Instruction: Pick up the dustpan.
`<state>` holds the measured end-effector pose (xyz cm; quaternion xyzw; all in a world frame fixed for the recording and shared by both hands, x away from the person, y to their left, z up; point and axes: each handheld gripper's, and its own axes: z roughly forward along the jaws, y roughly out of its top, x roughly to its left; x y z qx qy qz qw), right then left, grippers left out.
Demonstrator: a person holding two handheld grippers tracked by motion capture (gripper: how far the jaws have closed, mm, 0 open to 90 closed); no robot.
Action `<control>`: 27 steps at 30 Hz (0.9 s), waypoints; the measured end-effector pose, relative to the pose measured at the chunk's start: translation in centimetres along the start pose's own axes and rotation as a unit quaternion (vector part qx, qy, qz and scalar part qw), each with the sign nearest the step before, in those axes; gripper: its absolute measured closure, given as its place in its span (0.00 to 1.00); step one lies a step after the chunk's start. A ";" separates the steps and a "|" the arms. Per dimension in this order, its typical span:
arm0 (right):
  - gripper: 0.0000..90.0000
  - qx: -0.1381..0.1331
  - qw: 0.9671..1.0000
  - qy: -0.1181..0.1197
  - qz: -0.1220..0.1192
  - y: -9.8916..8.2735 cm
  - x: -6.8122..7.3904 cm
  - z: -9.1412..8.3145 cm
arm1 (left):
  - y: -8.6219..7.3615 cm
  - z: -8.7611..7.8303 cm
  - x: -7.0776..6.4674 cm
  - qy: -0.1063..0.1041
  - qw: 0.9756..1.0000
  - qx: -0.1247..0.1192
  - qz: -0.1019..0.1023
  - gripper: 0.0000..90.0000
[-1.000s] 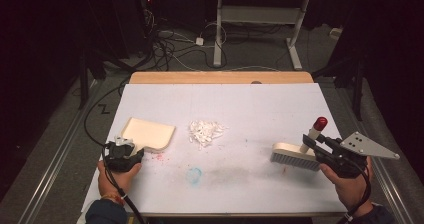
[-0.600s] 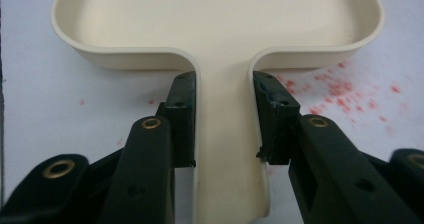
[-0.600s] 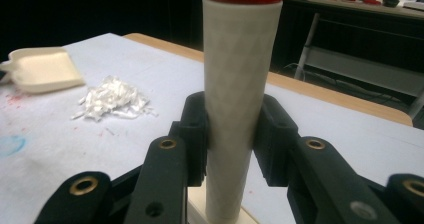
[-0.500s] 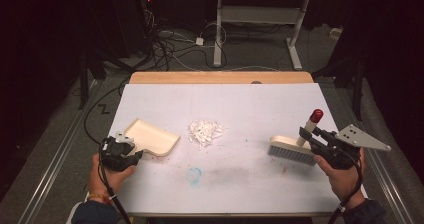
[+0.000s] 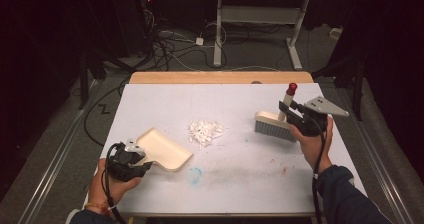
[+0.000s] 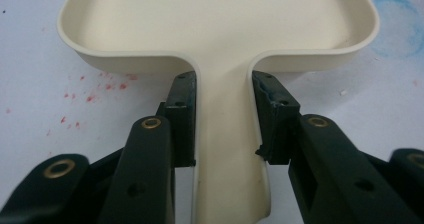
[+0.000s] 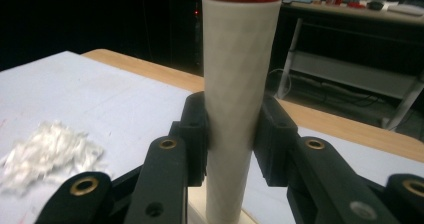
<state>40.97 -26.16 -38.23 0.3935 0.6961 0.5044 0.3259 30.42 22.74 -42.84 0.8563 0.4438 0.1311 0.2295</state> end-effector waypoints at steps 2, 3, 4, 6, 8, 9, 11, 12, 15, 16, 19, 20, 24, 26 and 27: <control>0.78 0.004 1.000 -0.003 0.000 0.6 0.2 1.5 | 0.1 0.0 -0.2 0.000 1.000 0.000 0.006 0.70; 0.78 0.004 1.000 -0.003 0.000 0.6 0.2 1.5 | 0.1 0.0 -0.3 -0.003 1.000 0.001 0.008 0.70; 0.78 0.006 1.000 -0.007 -0.004 0.9 0.5 2.3 | 0.1 0.1 -0.4 -0.006 1.000 0.001 0.012 0.70; 0.78 0.007 1.000 -0.009 -0.011 1.4 1.0 3.3 | 0.1 0.0 -0.6 -0.007 1.000 0.001 0.013 0.70; 0.78 0.004 1.000 -0.007 -0.013 2.1 1.7 4.5 | 0.0 0.1 -0.6 -0.008 1.000 0.000 0.018 0.70; 0.78 0.000 1.000 -0.006 -0.016 2.7 2.4 5.5 | 0.0 0.1 -0.7 -0.010 1.000 -0.001 0.018 0.70; 0.78 -0.003 1.000 -0.005 -0.017 3.1 2.7 5.8 | 0.0 0.3 -0.9 -0.011 1.000 0.001 0.022 0.70; 0.78 -0.004 1.000 -0.003 -0.015 3.4 3.0 6.2 | 0.1 0.3 -1.0 -0.013 1.000 0.001 0.024 0.70; 0.78 -0.016 1.000 0.005 -0.005 4.6 4.3 7.7 | 0.2 0.6 -1.2 -0.016 1.000 0.004 0.026 0.70; 0.78 -0.020 1.000 0.008 -0.004 4.8 4.6 8.1 | 0.2 0.6 -1.2 -0.016 1.000 0.005 0.027 0.70; 0.78 -0.023 1.000 0.011 0.002 5.2 5.4 9.0 | 0.2 0.8 -1.3 -0.017 0.999 0.007 0.029 0.70; 0.78 -0.027 1.000 0.010 0.007 5.4 6.2 9.8 | 0.2 0.8 -1.3 -0.018 0.999 0.007 0.029 0.70; 0.78 -0.025 1.000 0.011 0.004 5.4 7.5 11.2 | 0.3 1.1 -1.3 -0.021 0.999 0.011 0.033 0.70; 0.78 -0.017 1.000 0.010 0.006 5.1 8.7 12.4 | 0.3 1.3 -1.4 -0.023 0.999 0.013 0.036 0.70; 0.78 -0.014 1.000 0.011 0.006 4.9 9.1 12.8 | 0.4 1.4 -1.4 -0.023 0.999 0.014 0.037 0.70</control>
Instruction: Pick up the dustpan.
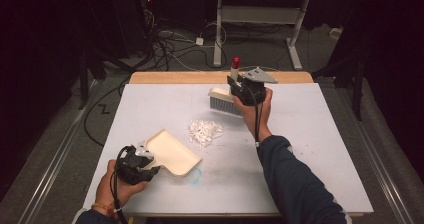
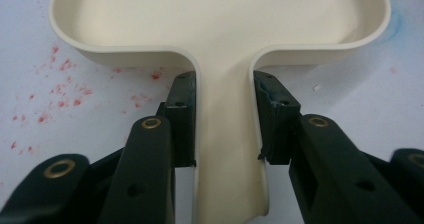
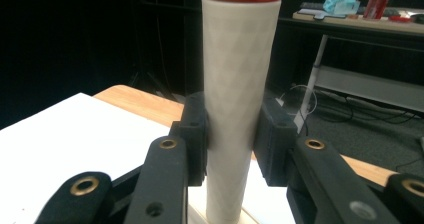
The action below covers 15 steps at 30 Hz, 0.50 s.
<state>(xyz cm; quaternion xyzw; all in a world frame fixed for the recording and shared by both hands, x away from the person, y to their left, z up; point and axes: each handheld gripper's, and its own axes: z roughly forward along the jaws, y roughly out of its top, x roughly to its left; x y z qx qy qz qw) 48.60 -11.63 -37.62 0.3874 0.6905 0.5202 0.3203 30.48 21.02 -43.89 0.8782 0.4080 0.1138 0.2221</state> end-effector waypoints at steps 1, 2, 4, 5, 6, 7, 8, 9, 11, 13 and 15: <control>0.78 0.004 1.000 0.000 -0.001 -0.2 0.3 0.4 | 0.0 0.1 0.0 0.001 1.000 0.002 0.003 0.70; 0.78 0.007 1.000 0.001 0.000 -0.4 0.6 0.6 | 0.1 0.2 -0.1 0.002 1.000 0.003 0.004 0.70; 0.78 0.008 1.000 0.008 -0.005 -0.8 1.2 0.9 | 0.1 0.3 -0.1 0.001 1.000 0.004 0.005 0.70; 0.78 0.010 1.000 0.010 -0.006 -0.8 1.5 0.9 | 0.1 0.3 -0.1 0.001 1.000 0.004 0.006 0.70; 0.78 0.010 1.000 0.010 -0.006 -0.8 1.5 0.9 | 0.1 0.3 -0.1 -0.001 1.000 0.004 0.006 0.70; 0.78 0.011 1.000 0.014 -0.008 -0.8 1.8 0.8 | 0.1 0.4 -0.1 -0.003 1.000 0.003 0.005 0.70; 0.78 0.012 1.000 0.017 -0.012 -0.8 2.0 0.8 | 0.1 0.4 -0.2 -0.003 1.000 0.002 0.005 0.70; 0.78 0.015 1.000 0.022 -0.016 -0.9 2.5 0.6 | 0.2 0.4 -0.2 -0.005 1.000 0.001 0.005 0.70; 0.78 0.014 0.999 0.028 -0.019 -1.0 3.1 0.3 | 0.3 0.4 -0.3 -0.005 1.000 0.001 0.005 0.70; 0.78 0.014 0.999 0.031 -0.021 -1.1 3.3 0.1 | 0.5 0.5 -0.3 -0.007 1.000 0.001 0.002 0.70; 0.78 0.016 0.999 0.038 -0.024 -1.2 3.8 -0.2 | 0.6 0.5 -0.3 -0.011 1.000 0.002 0.000 0.70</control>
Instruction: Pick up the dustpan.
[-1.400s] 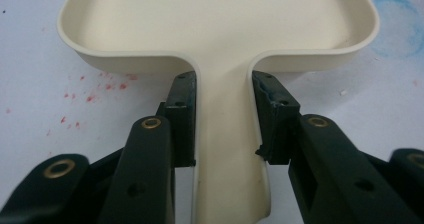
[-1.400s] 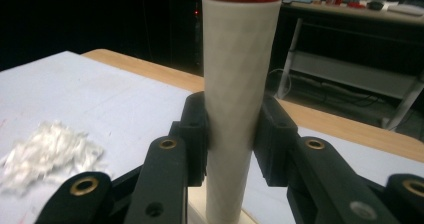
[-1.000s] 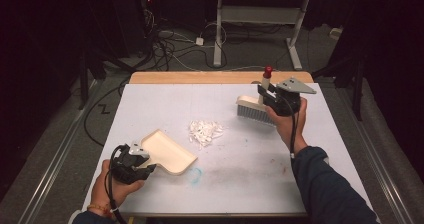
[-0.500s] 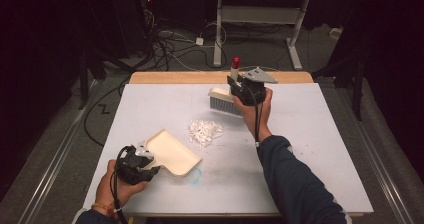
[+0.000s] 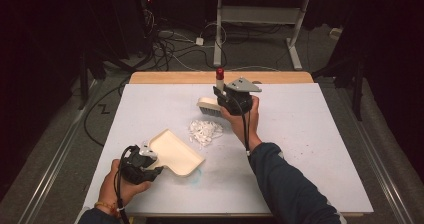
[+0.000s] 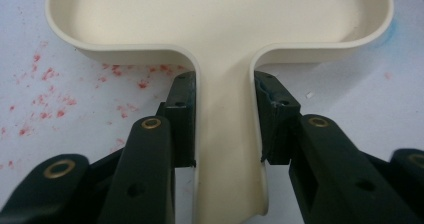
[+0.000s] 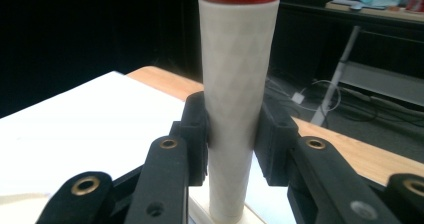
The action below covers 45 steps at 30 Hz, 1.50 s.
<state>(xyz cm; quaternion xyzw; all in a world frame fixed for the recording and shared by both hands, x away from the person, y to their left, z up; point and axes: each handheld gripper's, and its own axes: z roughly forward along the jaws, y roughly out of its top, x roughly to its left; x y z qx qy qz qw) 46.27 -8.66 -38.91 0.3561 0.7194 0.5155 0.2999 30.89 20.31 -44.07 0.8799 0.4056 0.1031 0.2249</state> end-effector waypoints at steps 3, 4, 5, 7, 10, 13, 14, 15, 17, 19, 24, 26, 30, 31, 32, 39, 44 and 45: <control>0.78 -0.004 1.000 0.020 0.001 -0.2 0.9 -0.8 | 0.4 0.1 0.0 0.000 1.000 0.003 0.005 0.70; 0.78 -0.004 1.000 0.020 0.001 -0.2 0.9 -0.8 | 0.4 0.1 0.0 0.000 1.000 0.003 0.005 0.70; 0.78 -0.002 1.000 0.024 -0.006 -0.4 1.5 -1.2 | 0.5 0.1 0.0 0.000 1.000 0.003 0.006 0.70; 0.78 -0.003 1.000 0.030 -0.006 -0.6 2.1 -1.6 | 0.7 0.2 -0.1 0.001 1.000 0.004 0.008 0.70; 0.78 -0.002 0.999 0.036 -0.013 -0.8 2.5 -2.1 | 0.8 0.3 -0.2 -0.002 1.000 0.005 0.008 0.70; 0.78 0.000 0.999 0.041 -0.015 -1.0 3.2 -2.7 | 1.0 0.4 -0.4 0.000 1.000 0.006 0.009 0.70; 0.78 -0.001 0.999 0.043 -0.017 -1.1 3.7 -3.1 | 1.1 0.4 -0.4 0.000 1.000 0.006 0.007 0.70; 0.78 0.000 0.999 0.046 -0.015 -1.1 3.9 -3.2 | 1.1 0.5 -0.5 -0.001 1.000 0.006 0.007 0.70; 0.78 0.002 0.998 0.051 -0.019 -1.2 4.5 -3.5 | 1.3 0.5 -0.6 -0.001 1.000 0.009 0.007 0.70; 0.78 0.002 0.998 0.054 -0.023 -1.3 5.1 -3.8 | 1.4 0.7 -0.7 -0.001 1.000 0.011 0.010 0.70; 0.77 0.000 0.997 0.073 -0.025 -1.6 6.4 -4.6 | 1.6 1.0 -1.2 0.000 1.000 0.010 0.010 0.70; 0.78 -0.003 0.996 0.083 -0.028 -1.7 7.1 -5.1 | 1.6 1.1 -1.3 0.000 1.000 0.010 0.012 0.70; 0.78 -0.007 0.994 0.102 -0.041 -1.5 8.4 -5.8 | 1.6 1.2 -1.4 0.000 1.000 0.008 0.009 0.70; 0.78 -0.007 0.993 0.110 -0.040 -1.5 8.6 -5.9 | 1.5 1.2 -1.4 0.000 1.000 0.009 0.009 0.70; 0.78 -0.007 0.992 0.116 -0.040 -1.4 8.8 -6.1 | 1.5 1.3 -1.4 -0.001 1.000 0.008 0.009 0.70; 0.78 -0.013 0.991 0.131 -0.036 -0.6 9.1 -6.0 | 1.3 1.5 -1.4 -0.001 1.000 0.007 0.006 0.70; 0.78 -0.029 0.992 0.120 -0.034 0.6 8.1 -6.2 | 1.2 1.6 -1.4 0.000 1.000 0.009 0.011 0.70; 0.78 -0.032 0.992 0.115 -0.033 0.9 7.8 -6.3 | 1.2 1.6 -1.4 0.000 1.000 0.009 0.011 0.70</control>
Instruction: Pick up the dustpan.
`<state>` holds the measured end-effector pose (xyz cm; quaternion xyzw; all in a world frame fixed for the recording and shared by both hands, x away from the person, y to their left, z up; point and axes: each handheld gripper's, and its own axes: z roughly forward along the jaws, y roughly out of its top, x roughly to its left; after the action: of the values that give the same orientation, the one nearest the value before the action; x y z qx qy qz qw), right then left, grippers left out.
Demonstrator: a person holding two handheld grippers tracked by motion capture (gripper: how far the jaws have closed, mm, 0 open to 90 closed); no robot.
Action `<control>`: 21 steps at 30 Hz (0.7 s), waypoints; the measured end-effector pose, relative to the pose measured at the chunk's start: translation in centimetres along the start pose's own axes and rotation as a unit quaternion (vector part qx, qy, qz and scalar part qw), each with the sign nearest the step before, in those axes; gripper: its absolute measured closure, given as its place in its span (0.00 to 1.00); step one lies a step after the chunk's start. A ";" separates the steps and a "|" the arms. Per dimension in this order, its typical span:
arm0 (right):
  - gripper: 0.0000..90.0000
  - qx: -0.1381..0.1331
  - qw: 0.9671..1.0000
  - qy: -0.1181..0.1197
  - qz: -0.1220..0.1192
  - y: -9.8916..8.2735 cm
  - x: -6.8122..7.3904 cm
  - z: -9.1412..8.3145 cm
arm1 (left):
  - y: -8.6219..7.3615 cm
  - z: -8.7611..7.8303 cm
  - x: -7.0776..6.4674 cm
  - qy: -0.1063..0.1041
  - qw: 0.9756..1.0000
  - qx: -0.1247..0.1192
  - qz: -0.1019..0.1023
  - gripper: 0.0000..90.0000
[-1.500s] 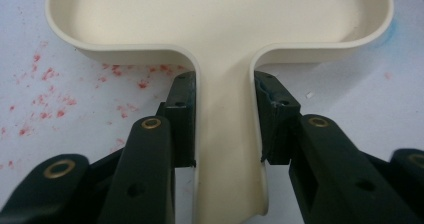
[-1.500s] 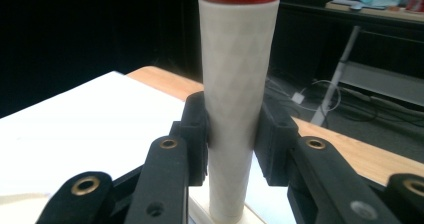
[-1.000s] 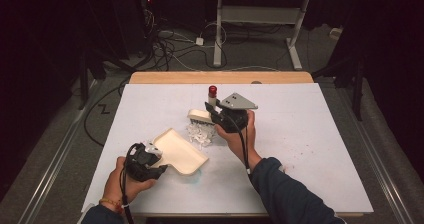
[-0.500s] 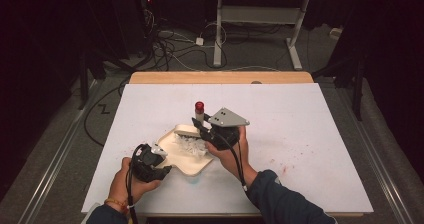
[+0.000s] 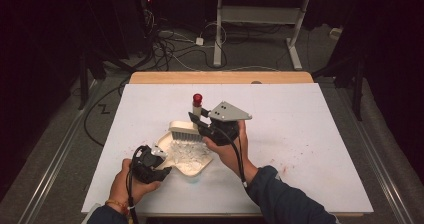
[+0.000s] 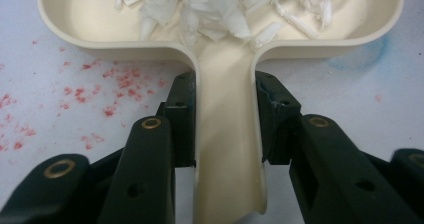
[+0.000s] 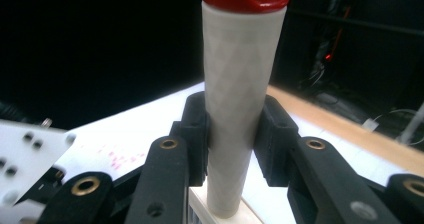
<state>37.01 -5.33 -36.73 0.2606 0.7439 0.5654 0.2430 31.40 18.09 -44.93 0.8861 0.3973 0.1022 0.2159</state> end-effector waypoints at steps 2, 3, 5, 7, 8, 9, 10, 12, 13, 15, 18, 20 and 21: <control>0.78 -0.007 1.000 -0.011 0.000 0.5 -0.7 -0.4 | 0.0 0.0 0.0 0.002 1.000 0.006 0.004 0.70; 0.78 -0.007 1.000 -0.011 0.000 0.5 -0.7 -0.4 | 0.0 0.0 0.0 0.003 1.000 0.008 0.006 0.70; 0.78 -0.010 0.999 -0.030 -0.004 0.9 -1.8 -1.1 | -0.1 -0.1 -0.1 0.003 1.000 0.013 0.014 0.70; 0.78 -0.010 0.999 -0.046 -0.012 1.0 -2.5 -1.8 | -0.1 -0.2 -0.1 0.003 1.000 0.012 0.015 0.70; 0.78 -0.009 0.998 -0.053 -0.015 0.9 -2.7 -2.1 | -0.1 -0.2 -0.1 0.003 1.000 0.012 0.015 0.70; 0.78 -0.007 0.998 -0.064 -0.022 0.7 -3.0 -2.5 | -0.2 -0.2 -0.1 0.002 1.000 0.013 0.014 0.70; 0.78 -0.004 0.997 -0.070 -0.025 0.5 -3.4 -2.8 | -0.2 -0.2 -0.1 0.002 1.000 0.014 0.015 0.70; 0.78 0.002 0.997 -0.078 -0.025 0.1 -4.0 -3.5 | -0.2 -0.1 -0.2 0.001 1.000 0.016 0.015 0.70; 0.78 0.002 0.997 -0.078 -0.025 0.1 -4.0 -3.5 | -0.3 -0.1 -0.2 0.001 1.000 0.017 0.015 0.70; 0.78 0.010 0.995 -0.092 -0.034 -0.8 -4.6 -4.7 | -0.3 -0.1 -0.3 0.002 1.000 0.016 0.015 0.70; 0.78 0.026 0.994 -0.099 -0.040 -1.8 -5.0 -5.7 | -0.4 -0.1 -0.3 0.003 1.000 0.018 0.015 0.70; 0.78 0.030 0.993 -0.103 -0.042 -2.1 -5.1 -6.0 | -0.4 0.0 -0.4 0.003 1.000 0.021 0.015 0.70; 0.78 0.035 0.993 -0.108 -0.045 -2.4 -5.1 -6.3 | -0.3 0.0 -0.4 0.003 1.000 0.021 0.015 0.70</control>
<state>36.39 -13.78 -37.19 0.2946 0.7438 0.4958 0.3378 30.90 18.01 -45.06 0.8962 0.3864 0.0994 0.1942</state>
